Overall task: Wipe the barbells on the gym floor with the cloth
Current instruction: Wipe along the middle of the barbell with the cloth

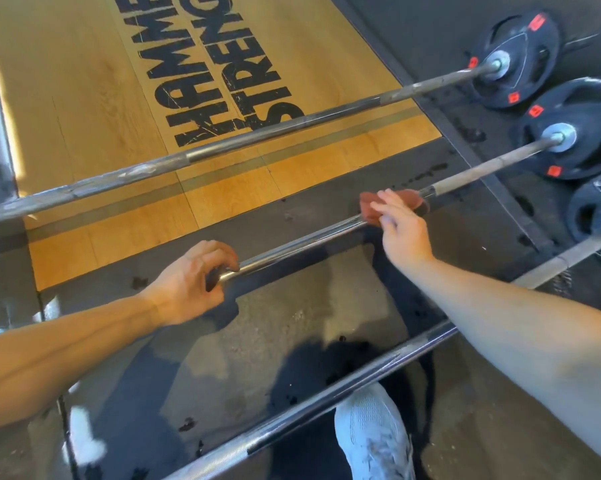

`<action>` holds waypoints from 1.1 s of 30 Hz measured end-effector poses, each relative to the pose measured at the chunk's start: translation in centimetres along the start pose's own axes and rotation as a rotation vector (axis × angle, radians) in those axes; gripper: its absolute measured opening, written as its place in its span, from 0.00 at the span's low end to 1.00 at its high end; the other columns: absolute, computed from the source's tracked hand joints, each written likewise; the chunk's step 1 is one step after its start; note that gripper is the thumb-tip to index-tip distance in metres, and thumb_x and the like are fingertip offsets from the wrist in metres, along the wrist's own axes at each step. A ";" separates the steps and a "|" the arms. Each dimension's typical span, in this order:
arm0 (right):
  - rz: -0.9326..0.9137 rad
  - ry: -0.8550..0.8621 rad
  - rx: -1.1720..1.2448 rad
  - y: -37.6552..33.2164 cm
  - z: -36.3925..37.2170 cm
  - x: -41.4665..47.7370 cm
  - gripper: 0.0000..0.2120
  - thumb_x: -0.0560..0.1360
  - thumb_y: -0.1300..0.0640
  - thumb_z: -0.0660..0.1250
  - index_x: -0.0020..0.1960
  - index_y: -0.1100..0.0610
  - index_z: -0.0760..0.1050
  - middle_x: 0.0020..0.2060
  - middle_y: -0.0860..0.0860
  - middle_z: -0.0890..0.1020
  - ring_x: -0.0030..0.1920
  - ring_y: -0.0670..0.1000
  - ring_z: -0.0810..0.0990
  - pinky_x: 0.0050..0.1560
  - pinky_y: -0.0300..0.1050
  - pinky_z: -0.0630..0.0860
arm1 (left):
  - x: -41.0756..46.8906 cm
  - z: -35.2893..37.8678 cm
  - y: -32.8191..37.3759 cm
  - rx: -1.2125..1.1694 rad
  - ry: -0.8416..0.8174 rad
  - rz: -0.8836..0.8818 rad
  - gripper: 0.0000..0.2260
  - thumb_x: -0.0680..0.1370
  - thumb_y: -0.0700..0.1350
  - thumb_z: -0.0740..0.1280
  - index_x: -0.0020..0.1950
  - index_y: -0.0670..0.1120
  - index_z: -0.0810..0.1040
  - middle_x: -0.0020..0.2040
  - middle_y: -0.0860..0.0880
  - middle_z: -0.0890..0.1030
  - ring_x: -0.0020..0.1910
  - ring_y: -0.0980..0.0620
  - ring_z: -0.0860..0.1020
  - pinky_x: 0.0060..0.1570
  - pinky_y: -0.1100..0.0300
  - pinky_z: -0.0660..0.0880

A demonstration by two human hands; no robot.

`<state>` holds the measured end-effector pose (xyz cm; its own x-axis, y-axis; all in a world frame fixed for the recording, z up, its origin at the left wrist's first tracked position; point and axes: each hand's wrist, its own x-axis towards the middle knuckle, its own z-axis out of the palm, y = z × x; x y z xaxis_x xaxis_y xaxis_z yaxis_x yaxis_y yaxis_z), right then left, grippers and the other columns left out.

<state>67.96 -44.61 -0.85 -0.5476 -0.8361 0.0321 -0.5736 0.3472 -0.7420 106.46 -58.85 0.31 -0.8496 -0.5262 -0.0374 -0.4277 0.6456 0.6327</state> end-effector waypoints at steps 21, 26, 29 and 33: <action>-0.317 -0.380 0.019 -4.0 4.2 -3.7 0.13 0.78 0.73 0.62 0.49 0.64 0.84 0.69 0.59 0.78 0.74 0.57 0.71 0.79 0.44 0.60 | -0.3 0.8 2.2 0.144 0.026 -0.112 0.20 0.68 0.33 0.74 0.58 0.45 0.80 0.58 0.49 0.78 0.55 0.47 0.75 0.56 0.49 0.78; 0.005 -0.211 -0.082 -1.9 -4.0 0.8 0.14 0.80 0.71 0.62 0.48 0.57 0.83 0.68 0.53 0.79 0.70 0.53 0.74 0.71 0.31 0.60 | 0.5 0.5 4.4 0.259 -0.011 -0.246 0.16 0.72 0.39 0.72 0.59 0.46 0.80 0.60 0.48 0.76 0.58 0.46 0.73 0.60 0.48 0.75; 0.015 -0.239 -0.024 -5.0 -6.7 1.9 0.13 0.82 0.67 0.63 0.56 0.54 0.83 0.63 0.48 0.81 0.61 0.47 0.77 0.59 0.27 0.70 | 2.3 -0.6 7.7 0.315 -0.024 -0.283 0.17 0.75 0.46 0.73 0.63 0.45 0.80 0.64 0.46 0.76 0.62 0.44 0.72 0.65 0.49 0.72; -0.001 -0.370 0.191 -11.4 -9.9 2.1 0.14 0.80 0.68 0.66 0.59 0.55 0.82 0.56 0.49 0.84 0.56 0.49 0.82 0.59 0.43 0.81 | 5.1 -4.1 15.4 0.264 0.010 -0.300 0.20 0.76 0.53 0.74 0.66 0.49 0.78 0.67 0.49 0.75 0.67 0.48 0.70 0.70 0.49 0.69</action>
<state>67.30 -46.13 14.35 -0.2715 -0.9446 -0.1845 -0.4314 0.2908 -0.8540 96.82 -53.88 13.00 -0.6722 -0.7177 -0.1820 -0.7223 0.5818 0.3739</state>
